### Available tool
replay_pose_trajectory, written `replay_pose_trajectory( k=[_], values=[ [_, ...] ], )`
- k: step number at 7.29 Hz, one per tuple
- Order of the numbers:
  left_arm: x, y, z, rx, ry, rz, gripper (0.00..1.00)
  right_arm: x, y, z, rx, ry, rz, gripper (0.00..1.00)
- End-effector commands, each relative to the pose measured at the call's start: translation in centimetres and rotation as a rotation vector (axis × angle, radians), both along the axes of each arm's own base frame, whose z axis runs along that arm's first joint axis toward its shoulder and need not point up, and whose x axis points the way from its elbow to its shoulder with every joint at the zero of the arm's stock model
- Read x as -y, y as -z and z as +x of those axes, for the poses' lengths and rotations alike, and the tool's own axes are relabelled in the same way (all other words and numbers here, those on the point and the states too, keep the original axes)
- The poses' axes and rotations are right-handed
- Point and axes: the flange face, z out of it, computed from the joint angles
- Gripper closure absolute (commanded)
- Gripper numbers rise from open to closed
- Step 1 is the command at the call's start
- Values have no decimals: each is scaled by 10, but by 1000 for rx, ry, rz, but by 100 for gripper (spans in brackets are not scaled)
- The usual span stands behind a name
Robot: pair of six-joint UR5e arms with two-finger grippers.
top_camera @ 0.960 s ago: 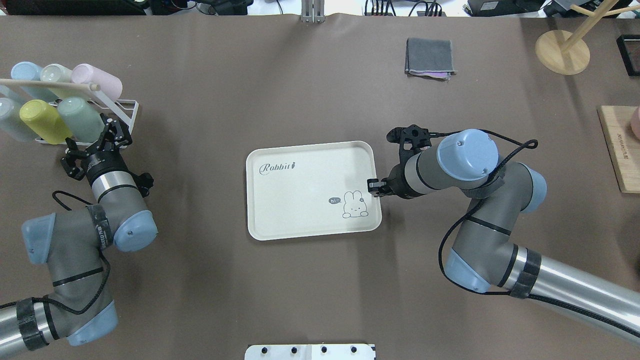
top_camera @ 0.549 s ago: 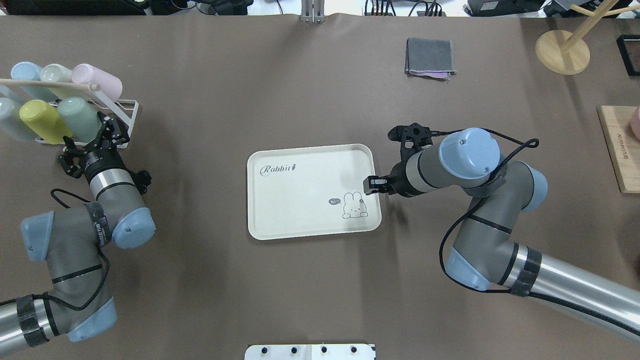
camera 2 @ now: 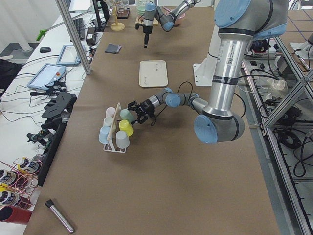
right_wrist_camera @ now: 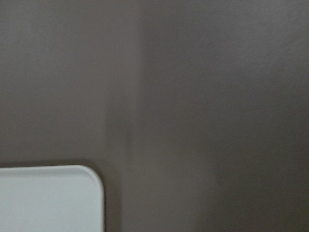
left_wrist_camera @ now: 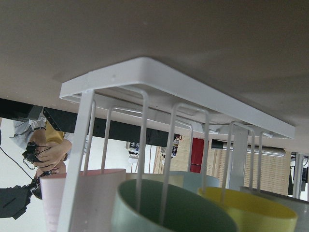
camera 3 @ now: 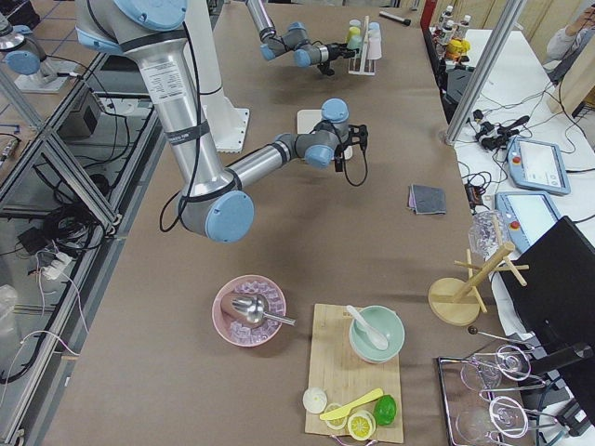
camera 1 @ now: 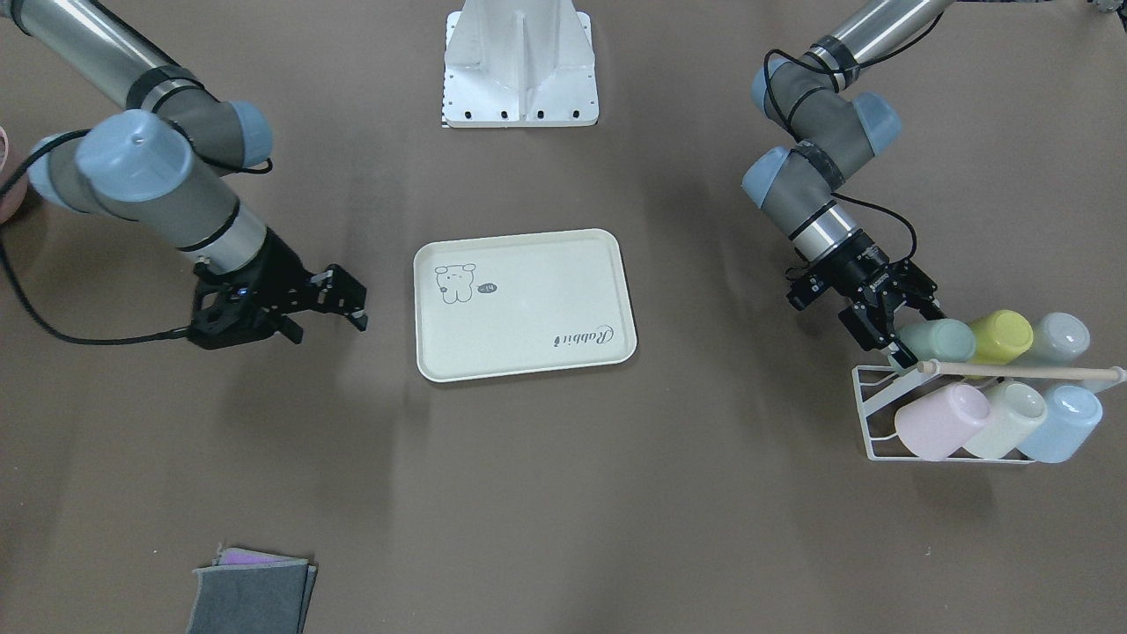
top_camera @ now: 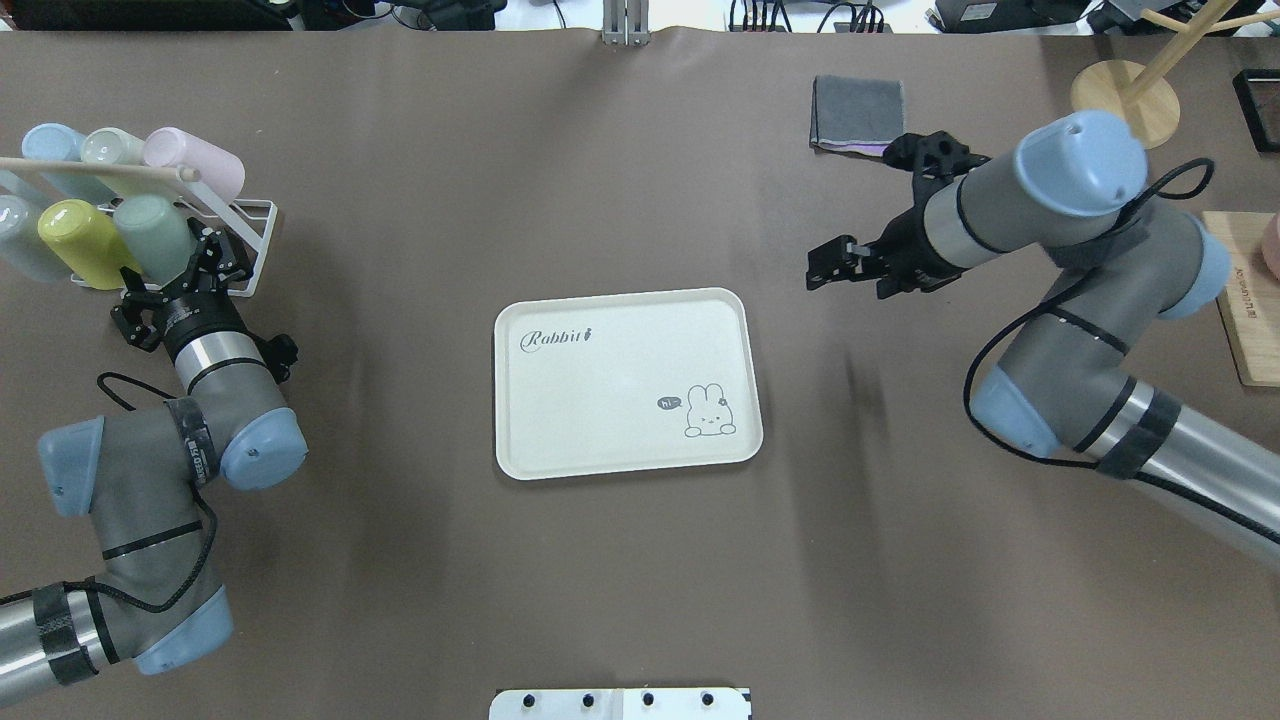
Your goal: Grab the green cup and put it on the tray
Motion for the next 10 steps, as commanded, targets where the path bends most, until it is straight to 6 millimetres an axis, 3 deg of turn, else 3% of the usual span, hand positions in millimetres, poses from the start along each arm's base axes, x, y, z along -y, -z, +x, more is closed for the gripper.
replay_pose_trajectory(
  k=[1,2,3,4,6,7,9,10],
  values=[
    [1,-1,0,-5,0,3,3,39,-52,104,-93,-33,-13,0],
    [1,-1,0,-3,0,4,4,52,-71,134,-182,-1,-8,0],
    [1,1,0,-4,-1,5,7,59,-99,181,-264,40,9,0],
    [2,2,1,-8,-1,8,9,48,-149,240,-325,74,24,0],
    [4,4,0,4,6,41,8,-6,-231,342,-338,88,17,0],
    [4,5,0,3,6,42,12,-44,-270,378,-356,130,41,0],
    [5,5,0,2,6,42,50,-108,-321,434,-367,124,24,0],
    [5,5,0,6,7,47,62,-116,-325,442,-363,104,-4,0]
  ],
)
